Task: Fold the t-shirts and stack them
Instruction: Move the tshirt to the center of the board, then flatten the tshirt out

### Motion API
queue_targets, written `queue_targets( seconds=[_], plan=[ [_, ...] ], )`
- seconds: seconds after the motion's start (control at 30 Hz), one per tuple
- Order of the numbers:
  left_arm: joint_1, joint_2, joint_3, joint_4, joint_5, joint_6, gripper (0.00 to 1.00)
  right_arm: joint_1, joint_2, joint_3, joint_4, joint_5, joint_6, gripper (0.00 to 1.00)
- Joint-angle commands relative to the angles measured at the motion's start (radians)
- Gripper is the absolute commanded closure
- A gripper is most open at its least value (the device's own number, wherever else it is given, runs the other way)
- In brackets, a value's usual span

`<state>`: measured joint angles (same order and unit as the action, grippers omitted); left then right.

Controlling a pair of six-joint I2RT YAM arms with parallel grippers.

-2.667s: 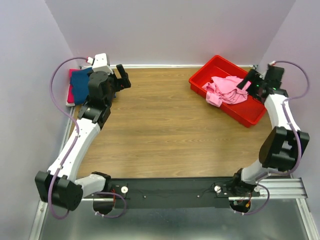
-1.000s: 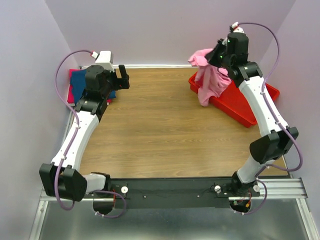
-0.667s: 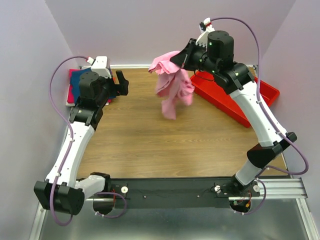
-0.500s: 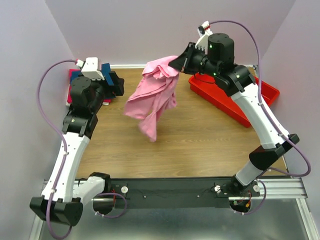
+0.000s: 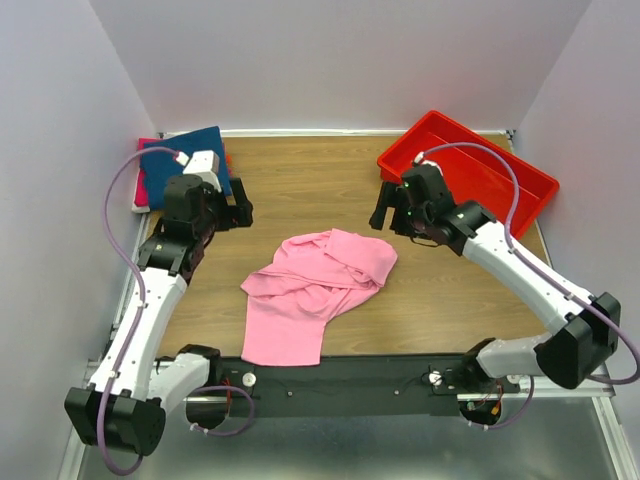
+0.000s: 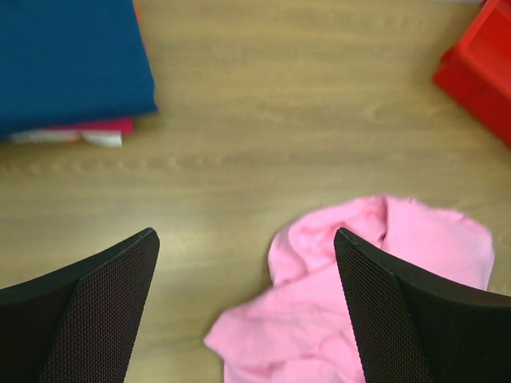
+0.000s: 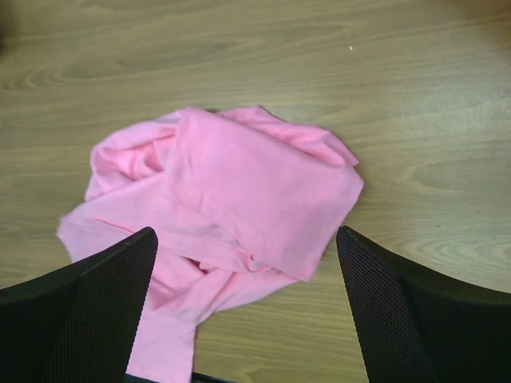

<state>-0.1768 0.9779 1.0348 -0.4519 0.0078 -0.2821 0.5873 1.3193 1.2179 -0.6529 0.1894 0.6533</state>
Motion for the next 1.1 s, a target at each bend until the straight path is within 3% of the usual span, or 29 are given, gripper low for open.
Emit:
queue_targets(
  seconds=[0.0, 0.13, 0.37, 0.67, 0.93, 1.07],
  plan=[
    [0.0, 0.022, -0.085, -0.123, 0.058, -0.063, 0.03, 0.002, 0.037, -0.024, 0.021, -0.036, -0.082, 0.03],
    [0.0, 0.064, -0.197, -0.111, 0.115, -0.13, 0.03, 0.005, 0.126, -0.006, 0.052, -0.135, -0.159, 0.06],
    [0.002, 0.205, -0.242, -0.162, 0.087, -0.097, 0.02, 0.081, 0.311, 0.086, 0.098, -0.261, -0.248, 0.11],
    [0.01, 0.197, -0.3, -0.154, 0.092, -0.134, 0.02, 0.192, 0.549, 0.239, 0.095, -0.258, -0.293, 0.17],
    [0.01, 0.269, -0.32, -0.168, 0.109, -0.143, 0.06, 0.198, 0.626, 0.249, 0.091, -0.206, -0.3, 0.19],
    [0.013, 0.291, -0.321, -0.176, 0.084, -0.155, 0.11, 0.198, 0.655, 0.273, 0.091, -0.194, -0.307, 0.25]
  ],
)
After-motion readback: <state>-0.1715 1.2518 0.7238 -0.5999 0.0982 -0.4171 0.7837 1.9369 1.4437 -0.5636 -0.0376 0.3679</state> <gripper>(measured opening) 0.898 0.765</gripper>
